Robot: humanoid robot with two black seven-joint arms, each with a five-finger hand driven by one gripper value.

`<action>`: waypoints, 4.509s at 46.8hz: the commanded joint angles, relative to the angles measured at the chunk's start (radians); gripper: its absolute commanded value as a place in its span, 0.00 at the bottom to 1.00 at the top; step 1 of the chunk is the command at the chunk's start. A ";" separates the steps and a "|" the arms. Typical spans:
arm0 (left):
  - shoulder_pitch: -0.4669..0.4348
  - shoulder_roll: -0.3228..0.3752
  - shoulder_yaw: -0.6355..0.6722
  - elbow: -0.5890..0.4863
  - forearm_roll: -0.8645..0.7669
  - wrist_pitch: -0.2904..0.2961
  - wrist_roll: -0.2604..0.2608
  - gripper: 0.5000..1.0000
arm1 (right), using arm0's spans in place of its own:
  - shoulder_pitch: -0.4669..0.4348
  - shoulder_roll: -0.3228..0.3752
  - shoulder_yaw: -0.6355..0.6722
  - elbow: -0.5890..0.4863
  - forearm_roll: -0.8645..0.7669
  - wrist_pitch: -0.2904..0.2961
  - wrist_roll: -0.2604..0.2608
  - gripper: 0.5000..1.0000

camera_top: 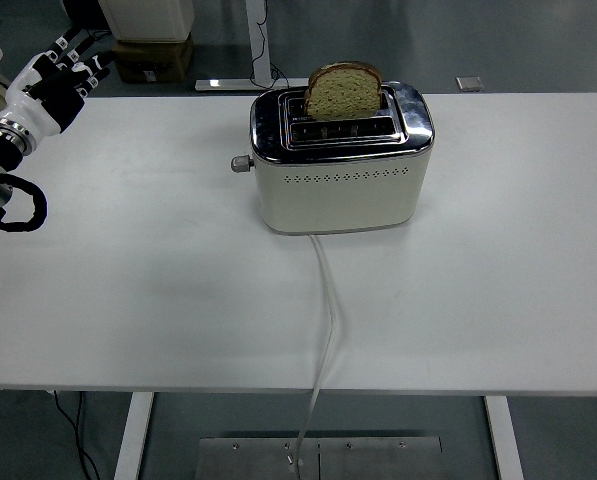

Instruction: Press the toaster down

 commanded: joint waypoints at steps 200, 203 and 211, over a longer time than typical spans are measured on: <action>-0.506 0.164 0.693 -0.557 0.704 -0.178 0.305 1.00 | 0.003 0.000 -0.001 -0.001 0.000 0.000 -0.001 1.00; -0.506 0.152 0.704 -0.548 0.704 -0.178 0.305 1.00 | 0.003 0.000 -0.001 -0.001 0.000 0.002 0.000 1.00; -0.509 0.129 0.719 -0.537 0.704 -0.178 0.305 1.00 | 0.003 0.000 -0.001 -0.001 0.000 0.000 -0.001 1.00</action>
